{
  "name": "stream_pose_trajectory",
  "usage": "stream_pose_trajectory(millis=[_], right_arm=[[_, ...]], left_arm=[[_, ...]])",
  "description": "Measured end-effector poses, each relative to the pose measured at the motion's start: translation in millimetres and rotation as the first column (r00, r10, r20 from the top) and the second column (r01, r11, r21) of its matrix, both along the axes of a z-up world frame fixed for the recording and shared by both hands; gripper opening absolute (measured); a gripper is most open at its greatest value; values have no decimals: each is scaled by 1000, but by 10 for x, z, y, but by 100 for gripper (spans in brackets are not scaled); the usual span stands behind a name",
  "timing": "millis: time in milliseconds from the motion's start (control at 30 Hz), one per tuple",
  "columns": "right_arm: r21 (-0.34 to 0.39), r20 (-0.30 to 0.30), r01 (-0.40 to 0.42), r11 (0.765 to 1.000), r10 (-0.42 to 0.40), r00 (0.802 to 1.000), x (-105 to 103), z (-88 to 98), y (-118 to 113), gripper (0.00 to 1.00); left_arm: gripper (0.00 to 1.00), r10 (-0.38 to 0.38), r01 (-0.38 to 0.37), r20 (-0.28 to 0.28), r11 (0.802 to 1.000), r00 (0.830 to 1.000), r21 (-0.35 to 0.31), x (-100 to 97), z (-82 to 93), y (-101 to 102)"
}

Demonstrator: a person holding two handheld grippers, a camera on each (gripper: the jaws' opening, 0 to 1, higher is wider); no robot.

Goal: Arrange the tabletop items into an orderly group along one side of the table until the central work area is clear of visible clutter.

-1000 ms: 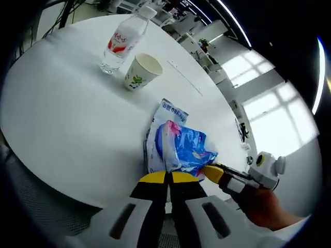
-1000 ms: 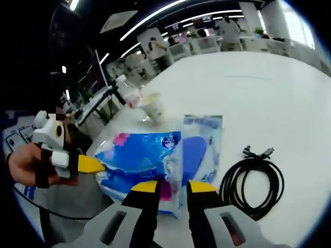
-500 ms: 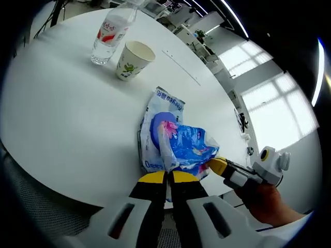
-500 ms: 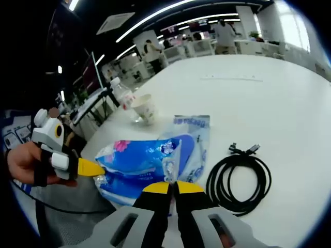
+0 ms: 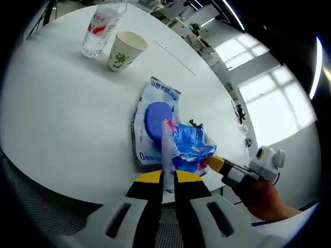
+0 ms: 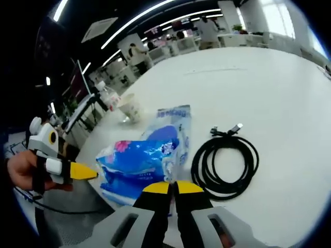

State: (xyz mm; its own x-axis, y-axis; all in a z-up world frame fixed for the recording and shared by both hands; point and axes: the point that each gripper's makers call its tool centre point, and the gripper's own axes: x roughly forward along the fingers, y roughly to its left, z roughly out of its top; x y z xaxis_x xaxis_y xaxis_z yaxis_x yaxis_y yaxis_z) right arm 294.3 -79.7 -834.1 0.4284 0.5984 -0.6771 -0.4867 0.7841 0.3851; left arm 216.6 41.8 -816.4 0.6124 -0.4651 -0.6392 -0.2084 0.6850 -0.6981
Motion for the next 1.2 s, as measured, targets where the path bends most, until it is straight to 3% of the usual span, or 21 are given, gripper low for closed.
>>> stream_pose_trajectory(millis=[500,733,967,1200], right_arm=[[23,36,183,983,-183,982,738,62,-446,0],[35,66,253,967,-255,965,1228,91,-591,0],[42,58,321,946,-323,945,1600,21,-761,0],[44,50,371,928,-373,927,1823,-6,-874,0]], left_arm=[[4,33,-33,-21,999,999,10,-37,-113,66],[3,71,-71,-30,997,997,-1,0,-147,123],[3,75,-74,-40,997,996,6,-26,-164,124],[2,117,-118,-58,993,991,-7,-49,-194,175]])
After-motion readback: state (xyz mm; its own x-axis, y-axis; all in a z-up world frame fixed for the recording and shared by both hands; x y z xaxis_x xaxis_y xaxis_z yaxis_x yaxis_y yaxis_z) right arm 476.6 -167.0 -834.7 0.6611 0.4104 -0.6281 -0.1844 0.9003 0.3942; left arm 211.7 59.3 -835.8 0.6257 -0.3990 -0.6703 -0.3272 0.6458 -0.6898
